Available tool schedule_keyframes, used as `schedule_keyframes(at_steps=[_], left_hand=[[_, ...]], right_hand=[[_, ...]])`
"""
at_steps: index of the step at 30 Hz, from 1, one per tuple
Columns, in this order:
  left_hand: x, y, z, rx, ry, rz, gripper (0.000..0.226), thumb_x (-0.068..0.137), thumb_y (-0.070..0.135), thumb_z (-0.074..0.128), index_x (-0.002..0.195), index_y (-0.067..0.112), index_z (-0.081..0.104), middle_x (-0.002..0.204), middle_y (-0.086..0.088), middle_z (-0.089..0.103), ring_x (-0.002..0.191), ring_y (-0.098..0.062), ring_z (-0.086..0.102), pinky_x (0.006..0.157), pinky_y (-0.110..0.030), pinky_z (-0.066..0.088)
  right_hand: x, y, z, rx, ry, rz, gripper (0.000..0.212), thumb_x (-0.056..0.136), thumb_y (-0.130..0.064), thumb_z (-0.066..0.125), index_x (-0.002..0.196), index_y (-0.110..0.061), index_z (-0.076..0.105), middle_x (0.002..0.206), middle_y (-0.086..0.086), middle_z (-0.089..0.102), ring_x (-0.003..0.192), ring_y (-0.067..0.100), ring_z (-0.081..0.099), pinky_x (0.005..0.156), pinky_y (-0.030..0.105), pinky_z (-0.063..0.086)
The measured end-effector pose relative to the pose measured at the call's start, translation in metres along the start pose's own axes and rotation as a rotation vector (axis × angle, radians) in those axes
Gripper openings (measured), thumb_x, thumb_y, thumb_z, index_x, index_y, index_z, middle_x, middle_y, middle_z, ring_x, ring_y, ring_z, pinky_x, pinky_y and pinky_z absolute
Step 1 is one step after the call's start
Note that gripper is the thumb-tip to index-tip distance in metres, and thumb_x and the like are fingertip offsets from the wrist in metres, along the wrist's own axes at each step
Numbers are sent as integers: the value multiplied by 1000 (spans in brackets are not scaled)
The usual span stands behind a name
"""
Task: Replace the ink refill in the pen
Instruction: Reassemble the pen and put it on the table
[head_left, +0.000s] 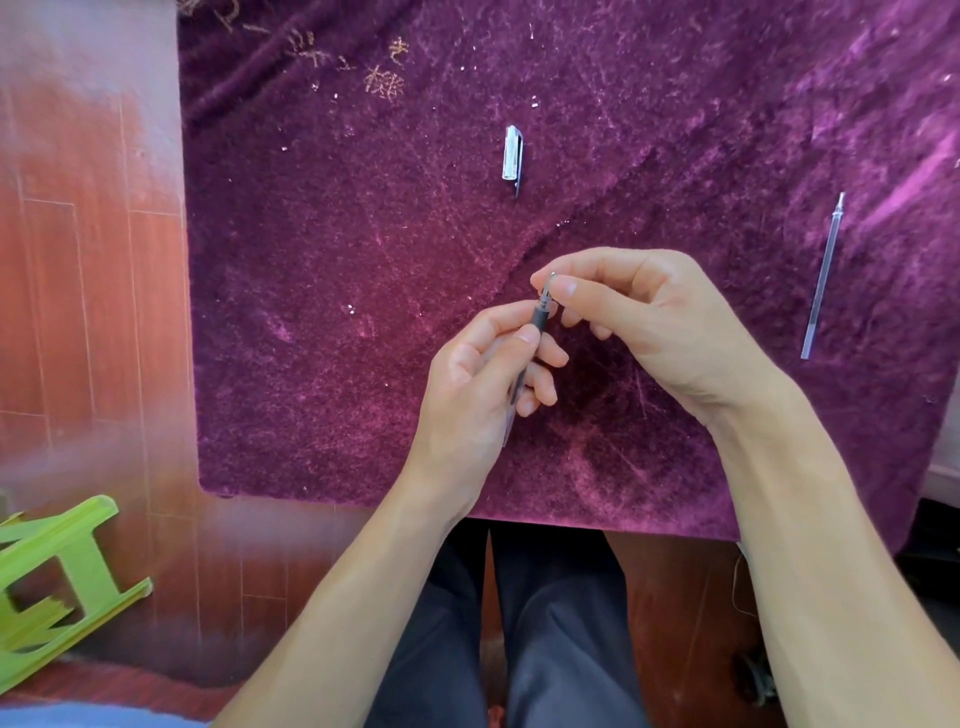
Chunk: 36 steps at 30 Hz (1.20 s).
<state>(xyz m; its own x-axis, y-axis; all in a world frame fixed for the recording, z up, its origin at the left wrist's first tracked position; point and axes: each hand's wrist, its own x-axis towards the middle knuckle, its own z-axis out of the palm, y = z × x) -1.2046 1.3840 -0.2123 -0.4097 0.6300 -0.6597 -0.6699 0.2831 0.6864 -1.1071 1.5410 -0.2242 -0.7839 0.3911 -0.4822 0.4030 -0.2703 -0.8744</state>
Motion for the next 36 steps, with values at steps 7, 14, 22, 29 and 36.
schedule_keyframes(at_steps=[7,14,22,29,36], left_hand=[[6,3,-2,20,2,3,28,103,12,49,123,-1,63,86,-5,69,61,-12,58,57,-28,42],[9,3,-1,44,6,15,25,102,16,51,118,8,68,86,-2,70,60,-11,58,57,-27,43],[8,4,-1,19,-6,24,28,101,16,51,122,5,65,86,-3,69,61,-12,57,57,-27,42],[6,4,-2,30,-15,30,26,100,17,51,118,8,68,85,-2,69,61,-12,57,56,-26,43],[5,1,-5,13,-17,16,27,101,17,52,122,7,66,86,-3,70,61,-12,57,56,-25,43]], right_hand=[[4,0,4,31,34,32,16,104,-16,67,105,-22,81,90,-12,79,79,-2,63,71,10,49],[3,2,12,82,120,31,12,102,-15,70,100,-20,80,85,-14,78,75,-6,66,69,9,50],[-1,4,18,131,149,40,18,103,-28,65,112,-28,81,86,-15,74,78,1,61,70,19,47],[-3,6,26,180,185,21,13,103,-18,68,102,-22,80,77,-14,73,70,-4,62,68,10,49],[-6,11,22,138,160,57,22,106,-28,61,116,-32,81,89,-16,75,82,0,60,73,23,46]])
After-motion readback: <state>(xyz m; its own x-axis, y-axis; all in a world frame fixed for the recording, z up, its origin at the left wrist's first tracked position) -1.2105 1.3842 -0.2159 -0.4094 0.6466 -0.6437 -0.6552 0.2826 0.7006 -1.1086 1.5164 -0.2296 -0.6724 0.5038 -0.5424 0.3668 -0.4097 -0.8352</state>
